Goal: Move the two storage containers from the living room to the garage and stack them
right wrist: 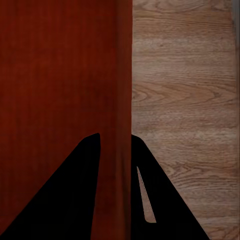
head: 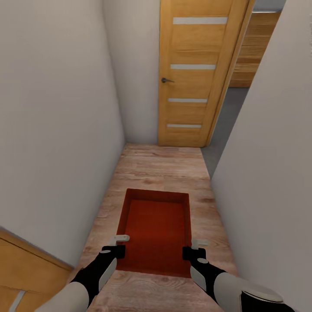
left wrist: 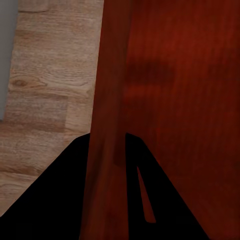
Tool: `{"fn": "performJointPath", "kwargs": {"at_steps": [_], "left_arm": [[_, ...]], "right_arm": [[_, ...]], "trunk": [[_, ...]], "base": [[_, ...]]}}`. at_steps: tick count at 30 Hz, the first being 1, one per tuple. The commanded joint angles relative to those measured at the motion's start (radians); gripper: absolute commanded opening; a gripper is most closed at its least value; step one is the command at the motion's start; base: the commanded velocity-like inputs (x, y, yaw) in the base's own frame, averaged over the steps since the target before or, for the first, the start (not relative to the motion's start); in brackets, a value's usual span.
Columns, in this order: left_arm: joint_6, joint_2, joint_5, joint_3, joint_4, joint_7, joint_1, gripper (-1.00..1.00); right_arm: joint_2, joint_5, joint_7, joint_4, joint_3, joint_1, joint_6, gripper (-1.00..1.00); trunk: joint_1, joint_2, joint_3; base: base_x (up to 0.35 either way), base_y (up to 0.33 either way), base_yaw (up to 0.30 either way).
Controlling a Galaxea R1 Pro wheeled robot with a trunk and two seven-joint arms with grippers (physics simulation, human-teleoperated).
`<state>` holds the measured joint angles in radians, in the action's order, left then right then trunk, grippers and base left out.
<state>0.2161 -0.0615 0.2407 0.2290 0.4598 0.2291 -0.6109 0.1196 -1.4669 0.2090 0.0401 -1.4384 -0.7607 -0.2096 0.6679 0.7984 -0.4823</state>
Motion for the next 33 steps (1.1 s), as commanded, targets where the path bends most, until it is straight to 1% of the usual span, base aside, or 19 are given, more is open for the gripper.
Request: {"fn": "performJointPath", "kwargs": {"at_steps": [1, 13, 33], "left_arm": [[-0.012, 0.040, -0.003, -0.014, 0.039, 0.014, -0.001, -1.00], [-0.012, 0.040, -0.003, -0.014, 0.040, 0.014, -0.001, -1.00], [-0.012, 0.040, -0.003, -0.014, 0.040, 0.014, -0.001, -1.00]], "right_arm": [[-0.001, -0.013, 0.002, -0.019, -0.022, 0.000, -0.001, -1.00], [-0.001, -0.013, 0.002, -0.019, -0.022, 0.000, -0.001, -1.00], [-0.001, -0.013, 0.003, -0.019, -0.022, 0.000, -0.001, -1.00]], "trunk": [[0.001, 0.001, -0.001], [0.001, 0.001, -0.001], [0.001, 0.001, -0.001]], "base": [[0.321, 0.000, -0.187], [0.321, 0.000, -0.177], [0.321, 0.000, -0.005]]}}
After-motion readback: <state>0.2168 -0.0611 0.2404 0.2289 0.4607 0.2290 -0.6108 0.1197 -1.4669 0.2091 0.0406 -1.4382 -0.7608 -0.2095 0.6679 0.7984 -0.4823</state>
